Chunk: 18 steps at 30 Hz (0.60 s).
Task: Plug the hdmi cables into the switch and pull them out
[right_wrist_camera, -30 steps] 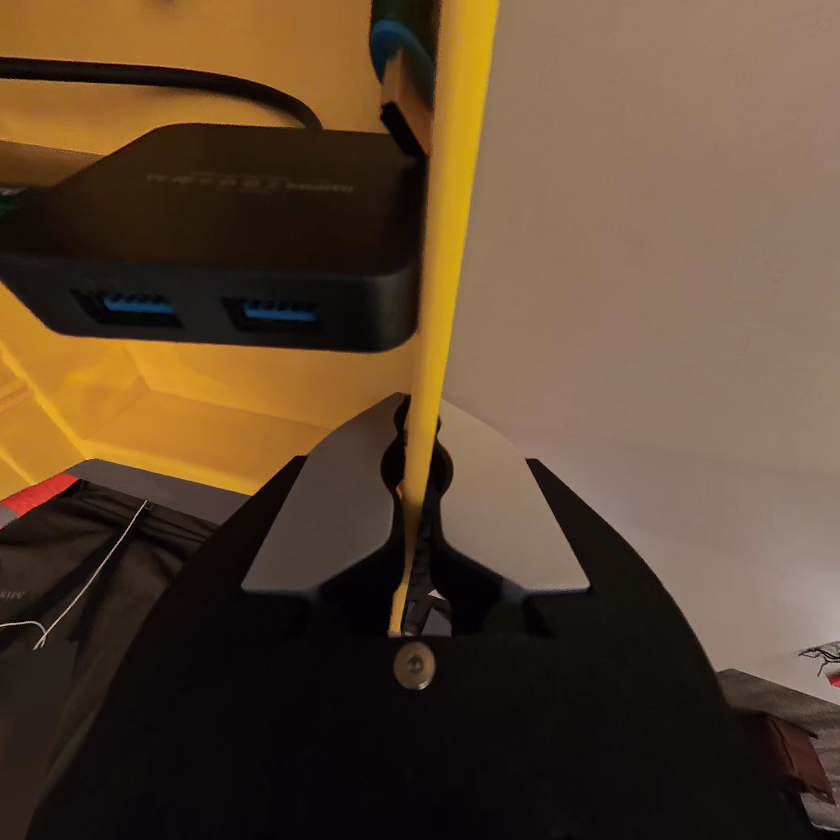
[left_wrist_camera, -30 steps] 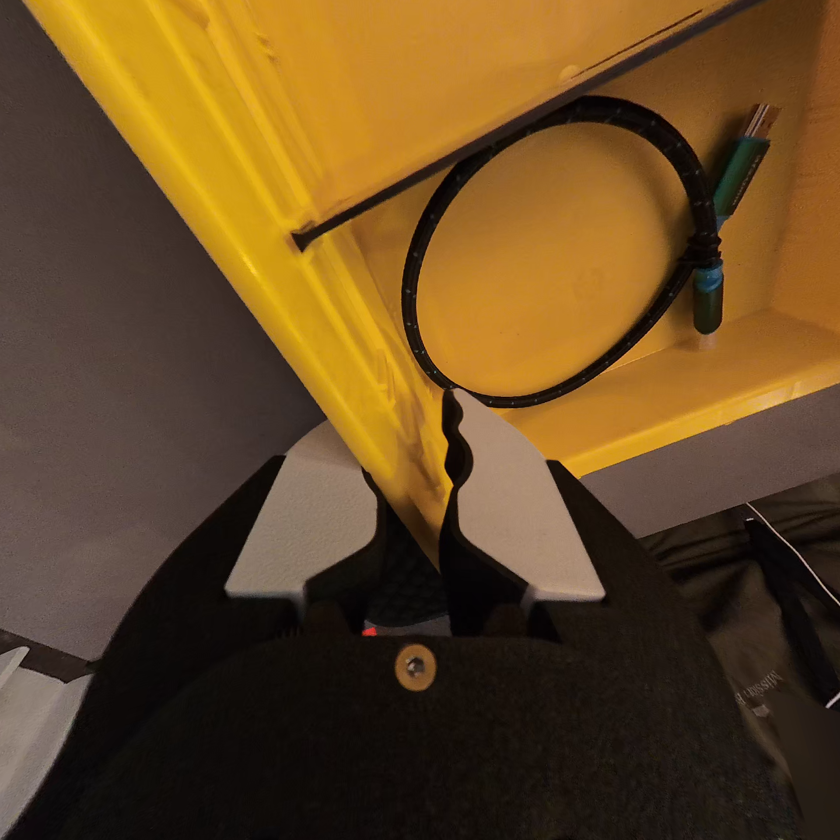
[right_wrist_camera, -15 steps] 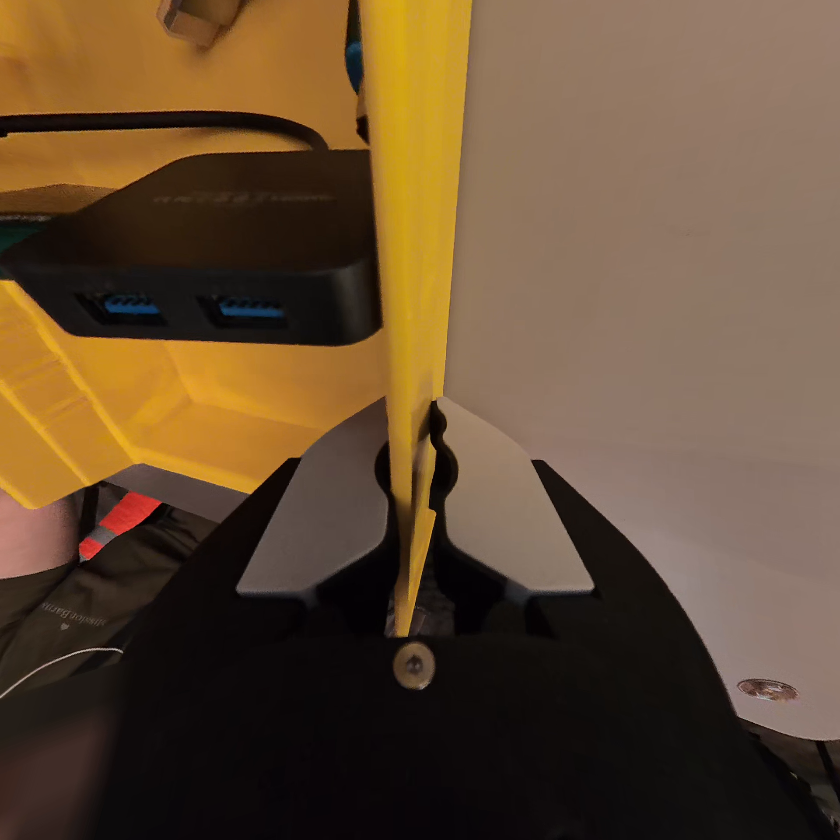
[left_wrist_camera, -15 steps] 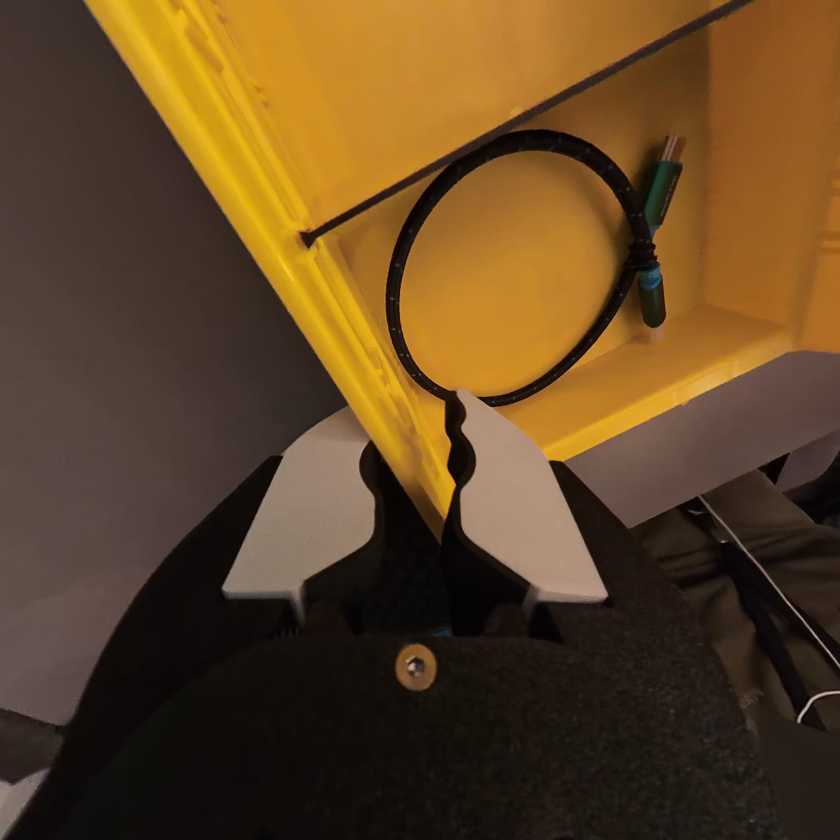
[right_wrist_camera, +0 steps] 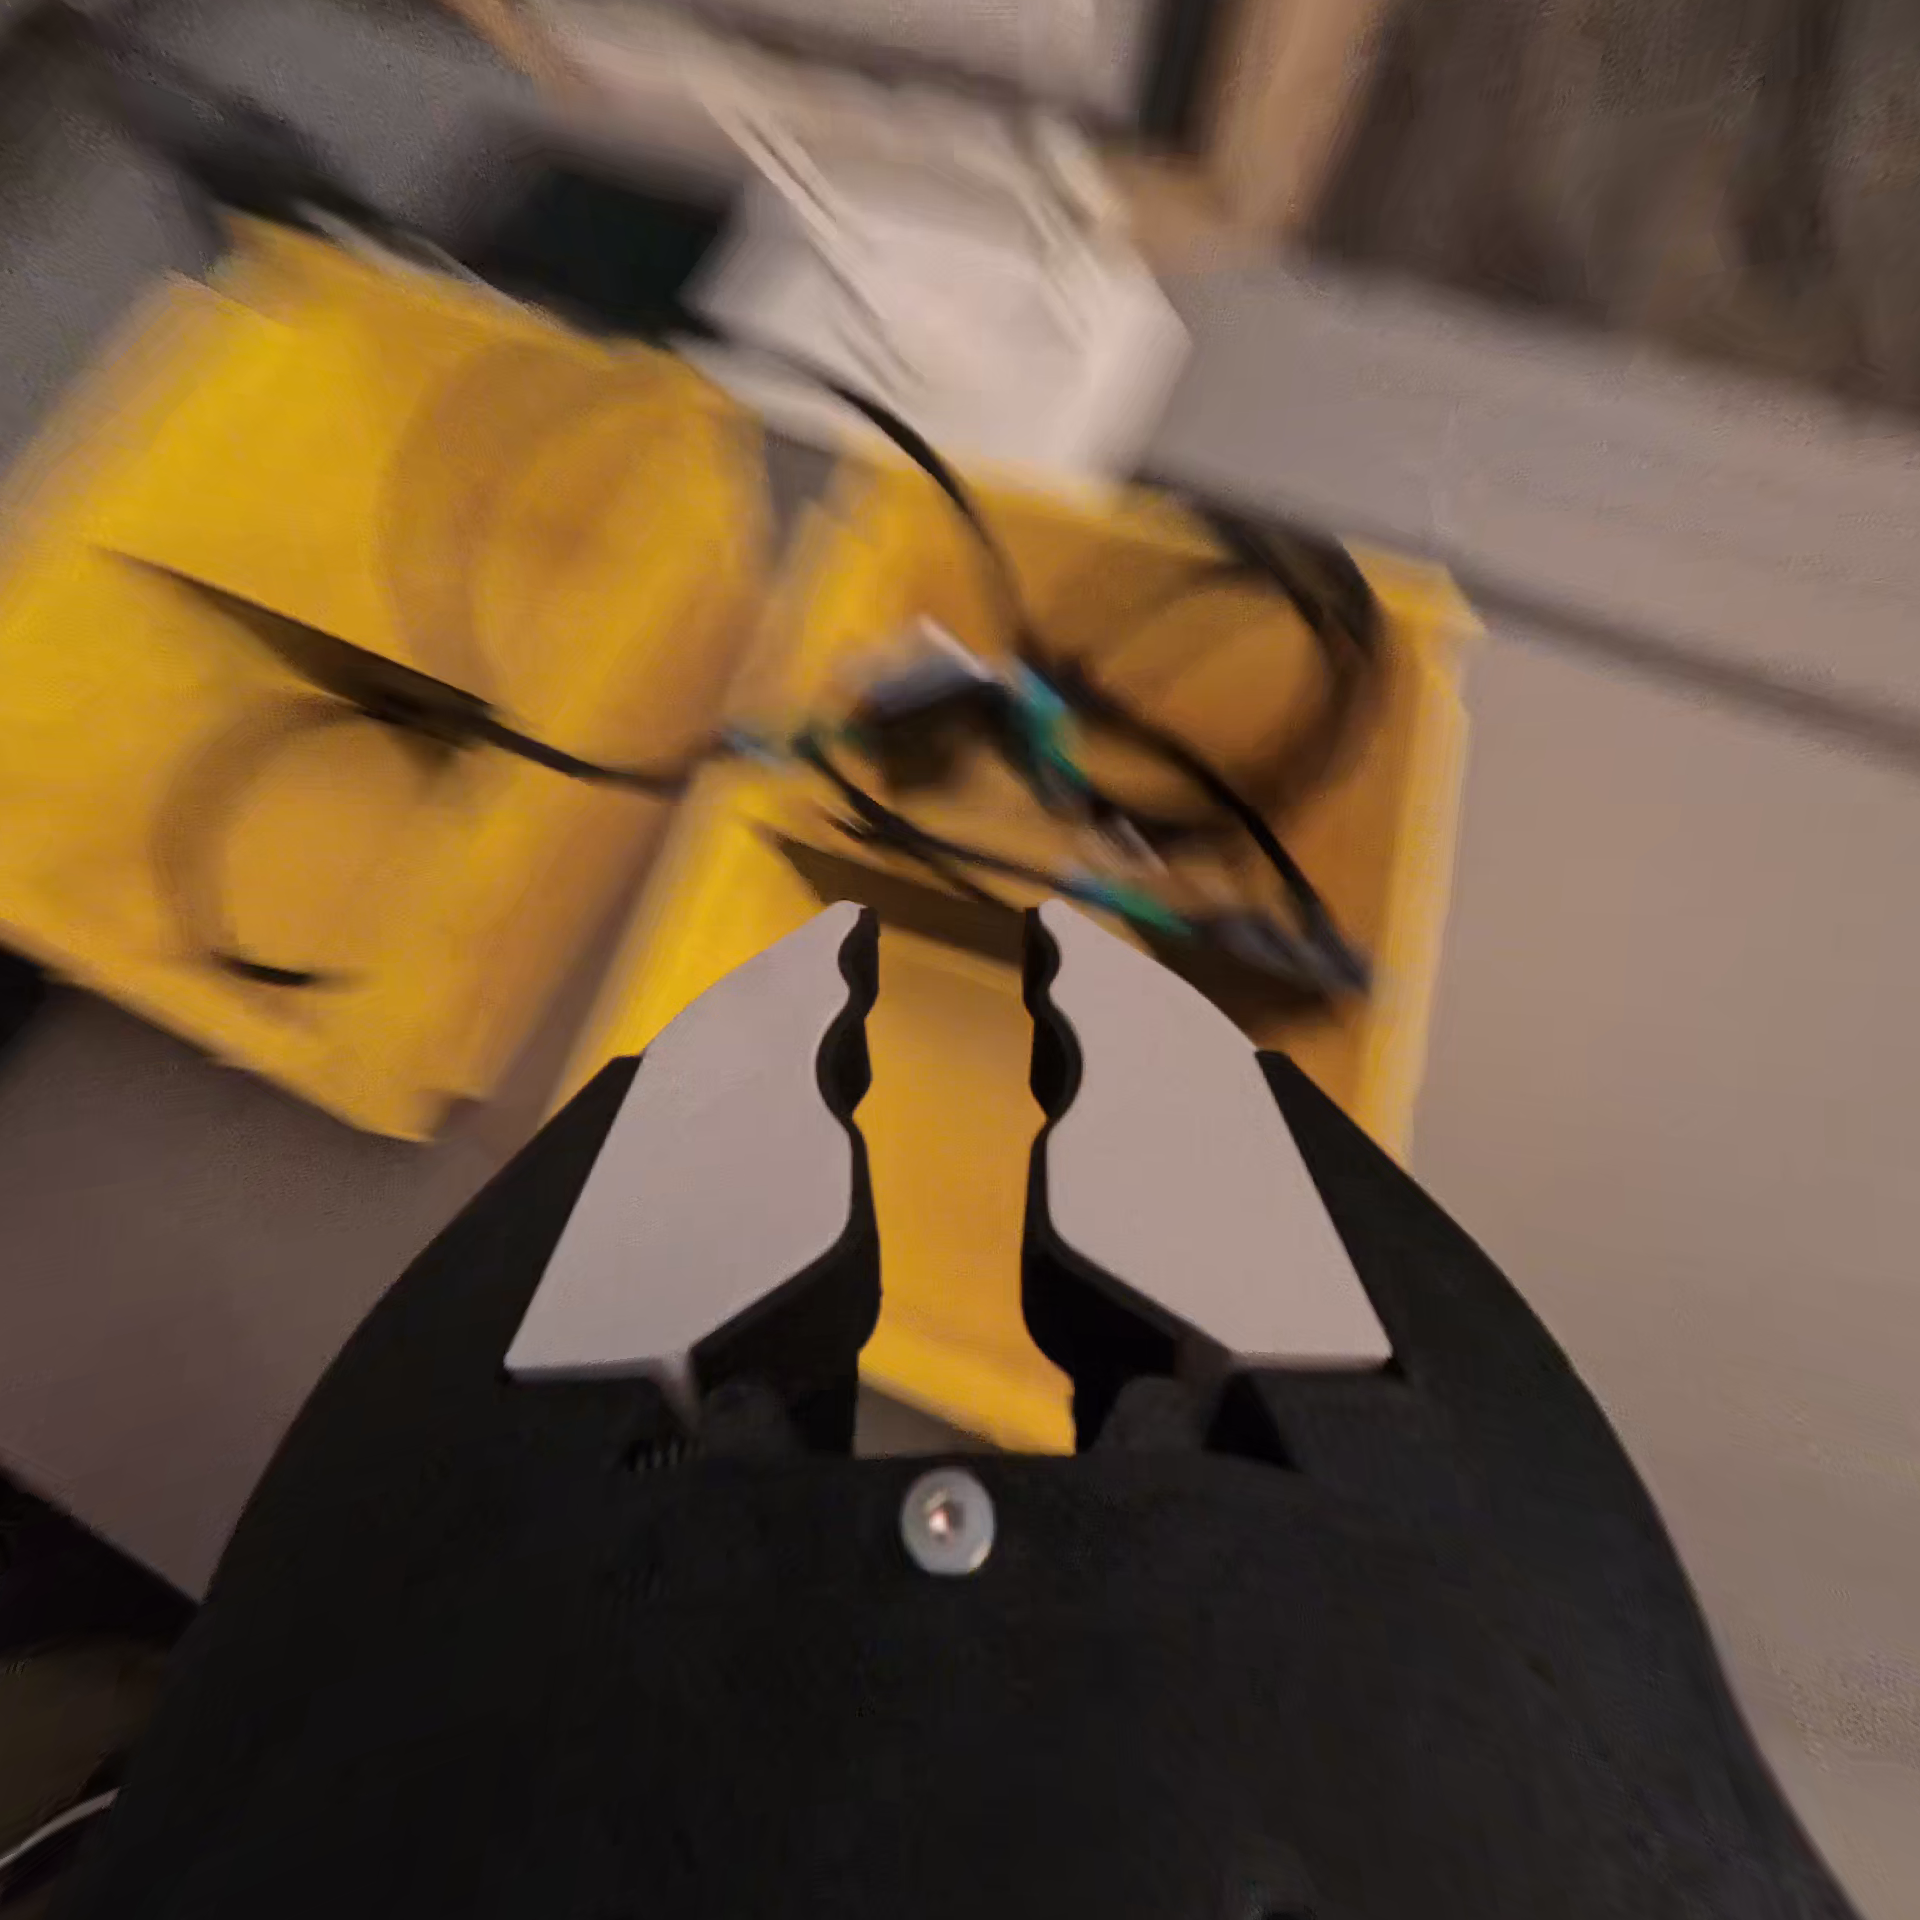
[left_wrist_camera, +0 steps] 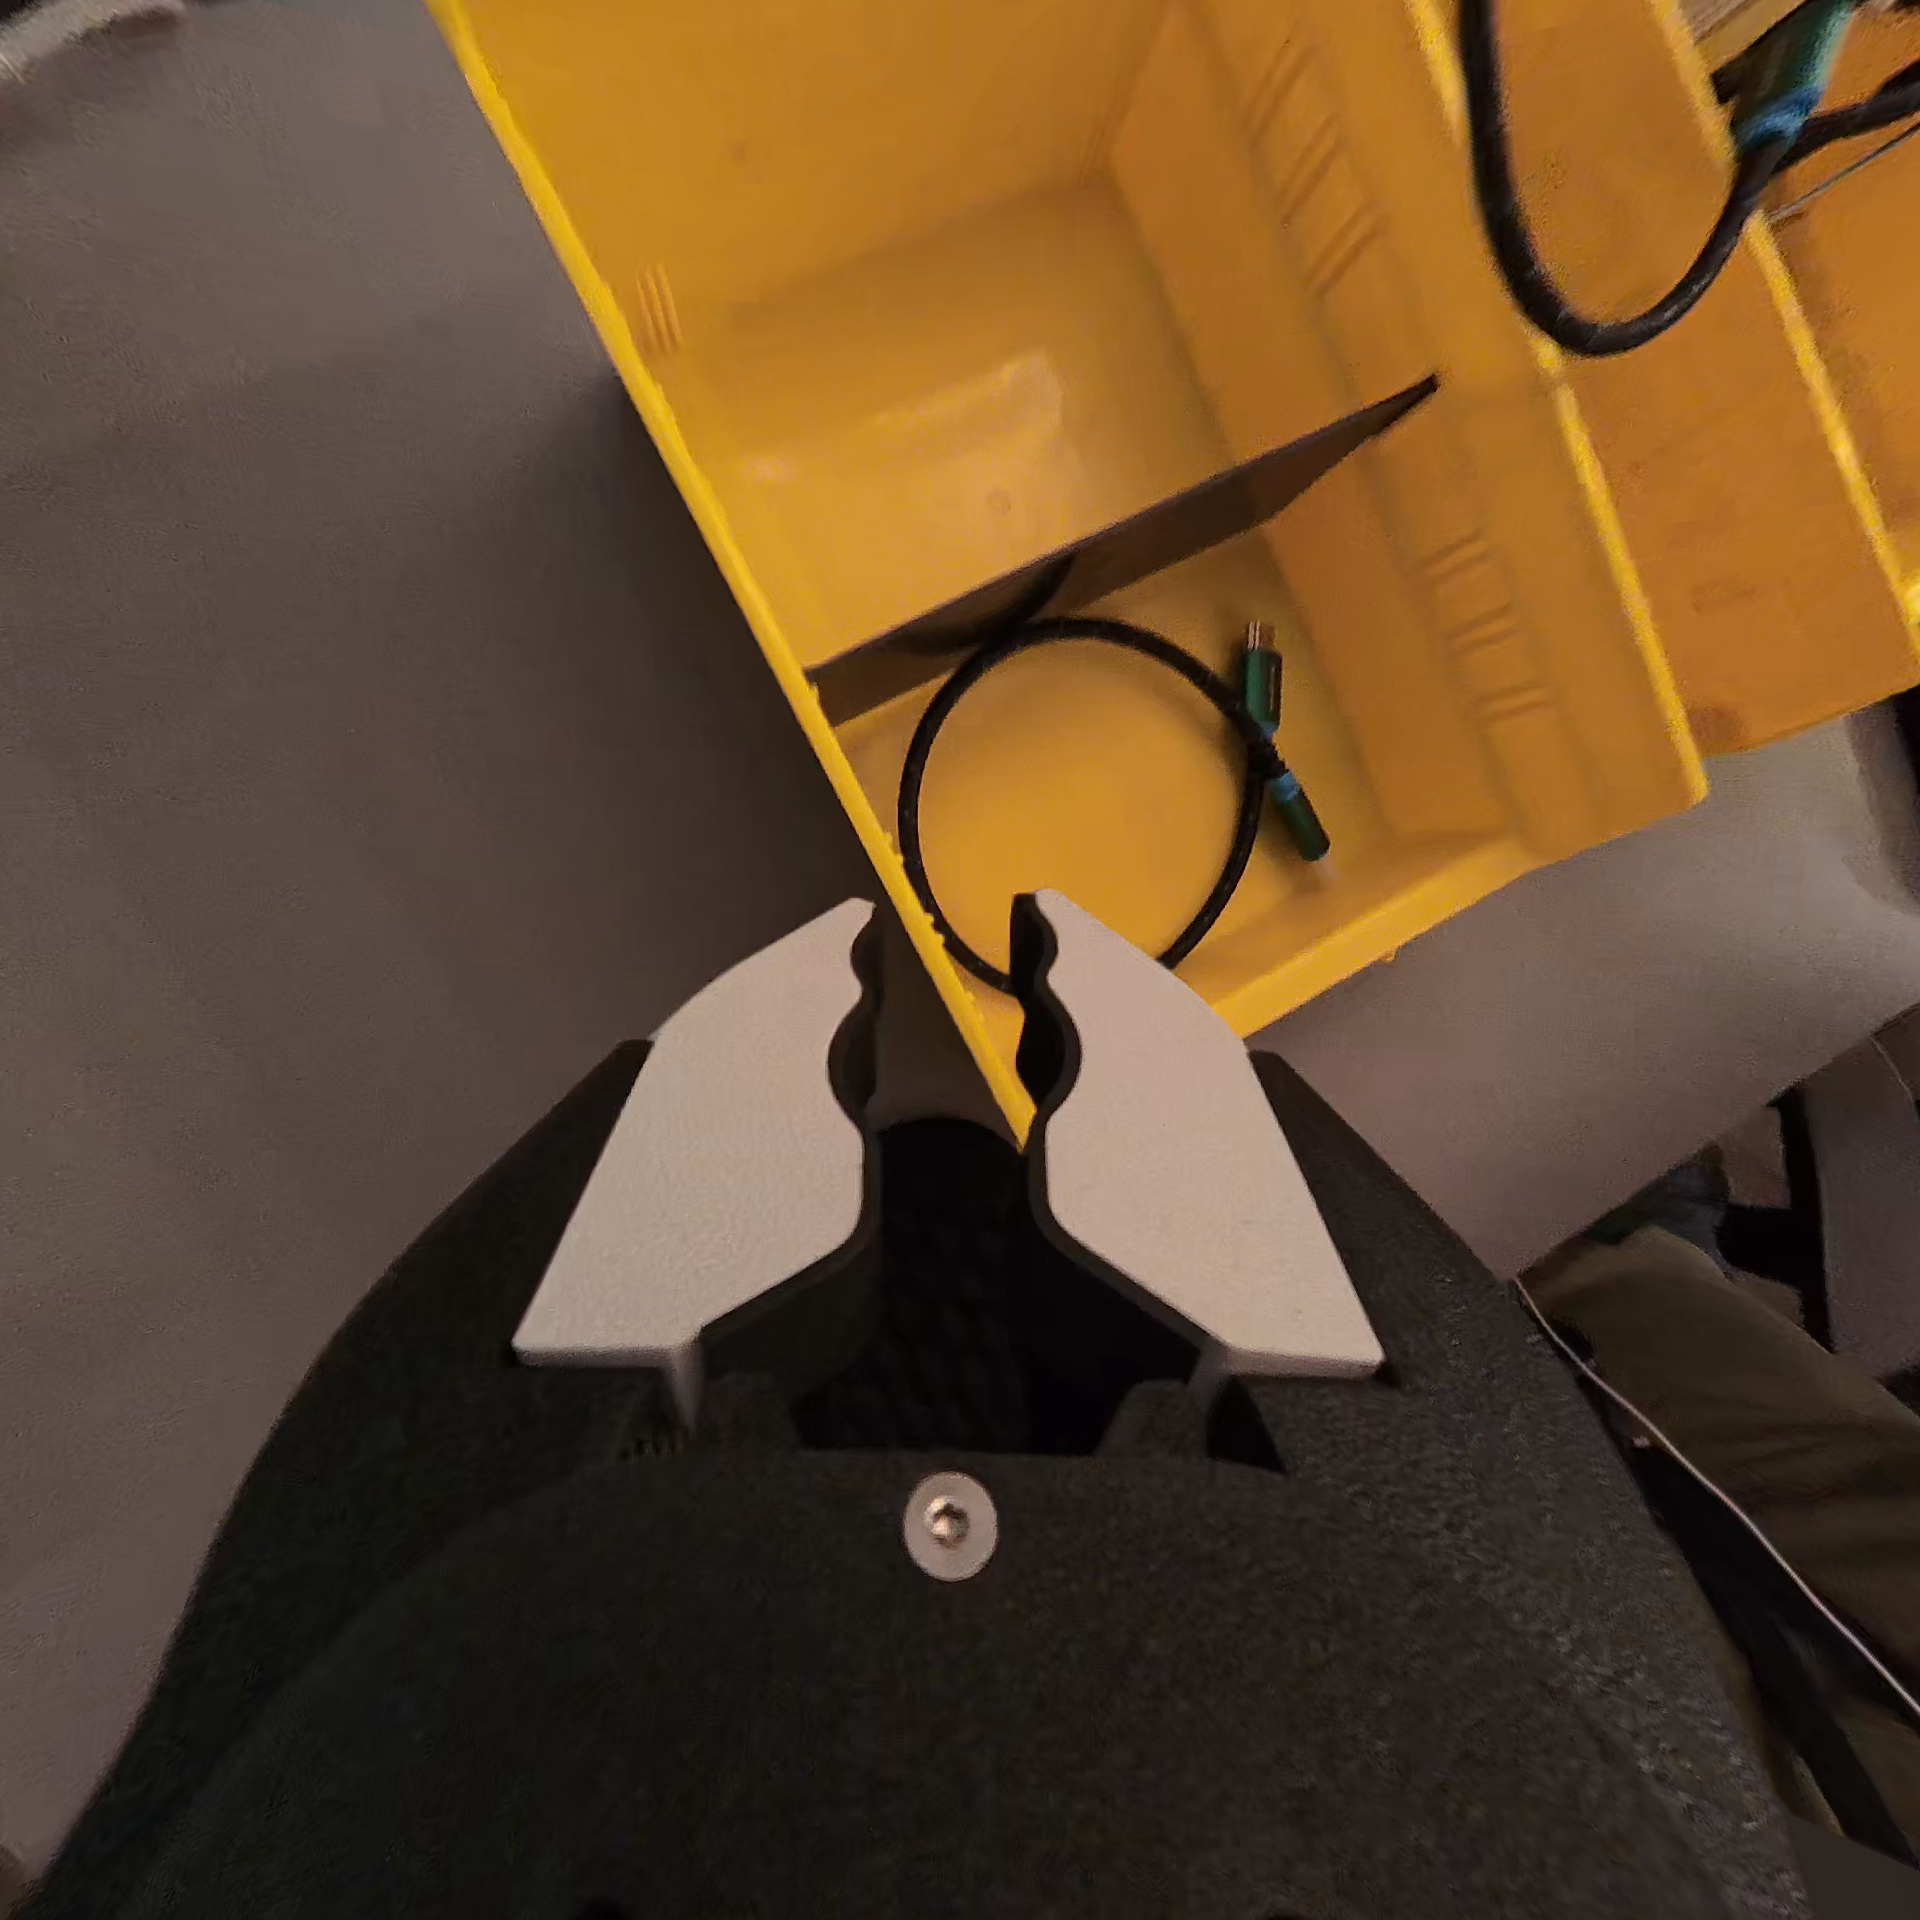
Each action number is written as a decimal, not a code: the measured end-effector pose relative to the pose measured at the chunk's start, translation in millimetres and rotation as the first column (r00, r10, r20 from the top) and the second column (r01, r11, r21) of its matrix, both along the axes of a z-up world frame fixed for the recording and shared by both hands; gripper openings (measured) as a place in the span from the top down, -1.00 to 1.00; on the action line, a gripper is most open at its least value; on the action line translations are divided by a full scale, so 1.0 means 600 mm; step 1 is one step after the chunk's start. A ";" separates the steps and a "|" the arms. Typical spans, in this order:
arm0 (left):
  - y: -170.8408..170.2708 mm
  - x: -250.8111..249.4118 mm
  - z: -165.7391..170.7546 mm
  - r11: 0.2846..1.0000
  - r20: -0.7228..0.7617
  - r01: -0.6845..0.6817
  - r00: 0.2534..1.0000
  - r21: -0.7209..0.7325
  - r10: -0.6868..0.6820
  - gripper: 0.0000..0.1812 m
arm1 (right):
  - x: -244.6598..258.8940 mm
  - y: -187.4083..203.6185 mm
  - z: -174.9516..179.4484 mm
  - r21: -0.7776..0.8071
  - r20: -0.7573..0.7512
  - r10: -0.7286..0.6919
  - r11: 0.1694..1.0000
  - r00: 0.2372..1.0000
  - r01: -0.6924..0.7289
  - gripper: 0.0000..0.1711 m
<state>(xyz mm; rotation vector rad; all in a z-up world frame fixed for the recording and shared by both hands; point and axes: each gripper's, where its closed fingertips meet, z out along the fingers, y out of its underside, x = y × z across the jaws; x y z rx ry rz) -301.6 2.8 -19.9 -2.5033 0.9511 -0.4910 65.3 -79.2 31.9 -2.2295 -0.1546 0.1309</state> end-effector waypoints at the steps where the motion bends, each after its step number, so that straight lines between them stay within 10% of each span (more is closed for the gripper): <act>1: 0.001 0.004 0.014 0.999 0.017 0.000 1.000 0.042 -0.001 0.76 | -0.076 0.008 0.037 0.157 -0.053 0.151 0.977 0.987 -0.141 0.67; 5: -0.006 0.021 0.066 0.983 0.070 0.015 0.997 0.185 -0.028 0.76 | -0.268 0.017 0.020 0.101 -0.201 0.392 0.920 0.898 -0.379 0.52; 18: -0.064 0.040 0.148 0.901 0.104 0.082 0.985 0.425 -0.139 0.75 | -0.284 0.060 -0.176 -0.427 -0.156 -0.007 0.902 0.988 -0.061 0.61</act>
